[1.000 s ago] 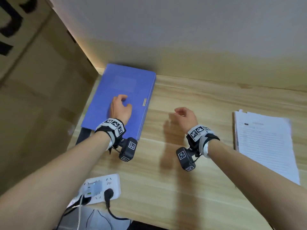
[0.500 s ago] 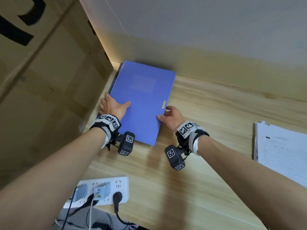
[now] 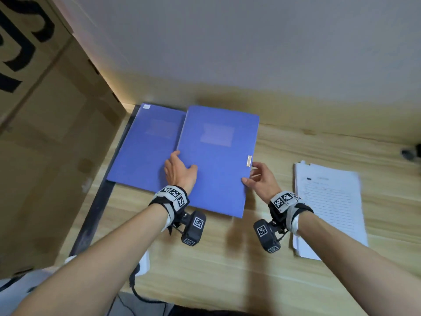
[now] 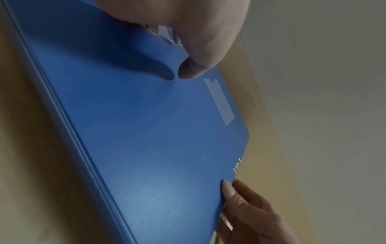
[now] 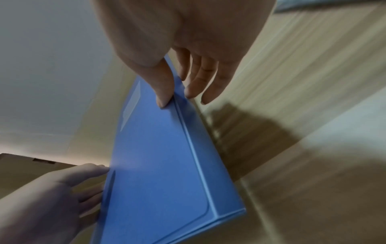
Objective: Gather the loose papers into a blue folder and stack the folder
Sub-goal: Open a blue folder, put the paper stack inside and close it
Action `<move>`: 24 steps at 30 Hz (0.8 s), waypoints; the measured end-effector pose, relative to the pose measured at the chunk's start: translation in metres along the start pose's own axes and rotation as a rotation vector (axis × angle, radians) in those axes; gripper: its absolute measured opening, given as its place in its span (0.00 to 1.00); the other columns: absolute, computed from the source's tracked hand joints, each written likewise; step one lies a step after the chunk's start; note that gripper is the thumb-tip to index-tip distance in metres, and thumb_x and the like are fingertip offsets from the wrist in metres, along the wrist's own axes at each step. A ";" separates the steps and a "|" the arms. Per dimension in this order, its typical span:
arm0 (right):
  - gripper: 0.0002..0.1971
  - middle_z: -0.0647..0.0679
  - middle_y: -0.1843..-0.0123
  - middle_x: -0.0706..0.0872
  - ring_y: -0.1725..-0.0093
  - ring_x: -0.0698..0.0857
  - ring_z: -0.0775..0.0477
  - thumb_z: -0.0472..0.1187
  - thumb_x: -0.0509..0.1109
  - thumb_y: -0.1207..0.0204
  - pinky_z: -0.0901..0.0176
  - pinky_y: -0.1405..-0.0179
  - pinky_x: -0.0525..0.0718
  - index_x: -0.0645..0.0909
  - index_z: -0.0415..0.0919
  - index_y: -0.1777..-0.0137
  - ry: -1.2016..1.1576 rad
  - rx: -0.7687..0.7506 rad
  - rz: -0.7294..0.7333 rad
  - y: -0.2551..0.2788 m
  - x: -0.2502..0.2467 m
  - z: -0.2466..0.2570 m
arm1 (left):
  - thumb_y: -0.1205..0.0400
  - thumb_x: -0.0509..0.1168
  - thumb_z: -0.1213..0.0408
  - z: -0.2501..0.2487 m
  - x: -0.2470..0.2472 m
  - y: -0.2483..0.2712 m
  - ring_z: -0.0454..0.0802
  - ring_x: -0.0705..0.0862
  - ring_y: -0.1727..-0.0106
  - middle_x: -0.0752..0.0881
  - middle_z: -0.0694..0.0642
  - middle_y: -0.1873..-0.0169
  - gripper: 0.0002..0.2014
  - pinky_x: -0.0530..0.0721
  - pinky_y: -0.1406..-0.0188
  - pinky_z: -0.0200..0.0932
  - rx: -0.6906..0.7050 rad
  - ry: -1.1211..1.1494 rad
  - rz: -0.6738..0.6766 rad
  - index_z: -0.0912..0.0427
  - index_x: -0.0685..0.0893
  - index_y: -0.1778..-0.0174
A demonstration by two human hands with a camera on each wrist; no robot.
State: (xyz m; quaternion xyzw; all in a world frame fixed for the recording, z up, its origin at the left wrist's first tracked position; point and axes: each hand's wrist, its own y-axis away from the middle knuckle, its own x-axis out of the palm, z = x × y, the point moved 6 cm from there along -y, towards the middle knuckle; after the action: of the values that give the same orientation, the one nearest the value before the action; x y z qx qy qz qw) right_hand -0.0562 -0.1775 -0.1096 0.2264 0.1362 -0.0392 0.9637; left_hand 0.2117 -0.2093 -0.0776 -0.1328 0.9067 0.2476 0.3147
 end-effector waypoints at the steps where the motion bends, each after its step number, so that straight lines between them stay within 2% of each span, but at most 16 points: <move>1: 0.27 0.49 0.57 0.76 0.64 0.78 0.53 0.28 0.75 0.27 0.72 0.64 0.80 0.71 0.36 0.30 0.017 0.009 -0.006 0.007 -0.014 -0.004 | 0.24 0.68 0.65 -0.004 0.010 0.011 0.63 0.68 0.23 0.72 0.63 0.26 0.32 0.66 0.23 0.56 0.006 0.008 0.024 0.58 0.68 0.23; 4: 0.26 0.47 0.54 0.78 0.62 0.79 0.52 0.30 0.75 0.27 0.66 0.61 0.79 0.72 0.39 0.30 0.073 0.035 -0.021 0.025 -0.052 -0.020 | 0.24 0.67 0.62 -0.012 0.037 0.045 0.62 0.67 0.22 0.71 0.61 0.26 0.32 0.67 0.23 0.58 0.009 -0.017 0.098 0.56 0.67 0.23; 8: 0.27 0.40 0.49 0.81 0.59 0.82 0.47 0.29 0.75 0.27 0.61 0.61 0.82 0.72 0.38 0.29 0.123 0.094 0.032 0.043 -0.083 -0.045 | 0.21 0.67 0.64 -0.012 0.068 0.082 0.60 0.63 0.20 0.66 0.60 0.23 0.30 0.64 0.24 0.53 -0.020 -0.056 0.177 0.57 0.66 0.22; 11: 0.27 0.45 0.54 0.85 0.55 0.85 0.44 0.28 0.75 0.28 0.54 0.54 0.84 0.74 0.37 0.30 0.153 0.133 0.104 0.057 -0.092 -0.062 | 0.19 0.65 0.62 0.000 0.087 0.102 0.61 0.64 0.20 0.65 0.62 0.22 0.30 0.67 0.26 0.53 -0.057 -0.147 0.233 0.59 0.65 0.21; 13: 0.26 0.49 0.55 0.86 0.53 0.85 0.45 0.27 0.75 0.29 0.56 0.49 0.81 0.75 0.36 0.31 0.175 0.164 0.152 0.065 -0.093 -0.074 | 0.19 0.64 0.61 0.009 0.096 0.111 0.62 0.66 0.20 0.65 0.63 0.21 0.31 0.67 0.26 0.54 -0.072 -0.225 0.269 0.60 0.64 0.19; 15: 0.25 0.47 0.51 0.87 0.50 0.86 0.45 0.26 0.74 0.29 0.56 0.45 0.80 0.77 0.35 0.32 0.141 0.212 0.172 0.071 -0.094 -0.084 | 0.18 0.63 0.59 0.015 0.103 0.118 0.64 0.65 0.20 0.62 0.64 0.19 0.34 0.68 0.25 0.54 -0.069 -0.317 0.325 0.60 0.60 0.17; 17: 0.20 0.45 0.48 0.89 0.49 0.86 0.45 0.27 0.74 0.28 0.54 0.41 0.81 0.81 0.35 0.35 0.101 0.228 0.168 0.074 -0.097 -0.090 | 0.18 0.61 0.56 0.017 0.110 0.125 0.65 0.58 0.16 0.53 0.65 0.16 0.37 0.63 0.21 0.54 -0.037 -0.471 0.389 0.58 0.54 0.14; 20: 0.16 0.43 0.50 0.87 0.51 0.85 0.46 0.28 0.72 0.26 0.54 0.43 0.83 0.83 0.35 0.39 0.058 0.211 0.081 0.077 -0.114 -0.092 | 0.17 0.59 0.54 0.004 0.126 0.137 0.59 0.38 0.13 0.35 0.63 0.14 0.37 0.52 0.18 0.61 0.050 -0.690 0.496 0.58 0.50 0.14; 22: 0.14 0.42 0.49 0.87 0.51 0.85 0.47 0.31 0.72 0.25 0.52 0.42 0.85 0.85 0.34 0.39 0.010 0.184 0.008 0.076 -0.127 -0.092 | 0.17 0.58 0.51 -0.011 0.144 0.151 0.56 0.37 0.13 0.34 0.58 0.14 0.38 0.54 0.19 0.67 0.140 -0.795 0.617 0.56 0.51 0.14; 24: 0.11 0.44 0.51 0.88 0.54 0.85 0.48 0.35 0.73 0.25 0.53 0.46 0.86 0.86 0.36 0.43 -0.014 0.140 -0.030 0.077 -0.139 -0.090 | 0.18 0.59 0.48 -0.026 0.167 0.170 0.58 0.43 0.12 0.38 0.58 0.13 0.40 0.57 0.19 0.67 0.216 -0.853 0.717 0.58 0.49 0.14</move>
State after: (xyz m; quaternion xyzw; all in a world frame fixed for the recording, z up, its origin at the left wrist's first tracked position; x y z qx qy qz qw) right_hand -0.2008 -0.0670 -0.1153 0.2907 0.1297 -0.0647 0.9458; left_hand 0.0031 -0.0941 -0.1047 0.3280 0.7078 0.2764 0.5613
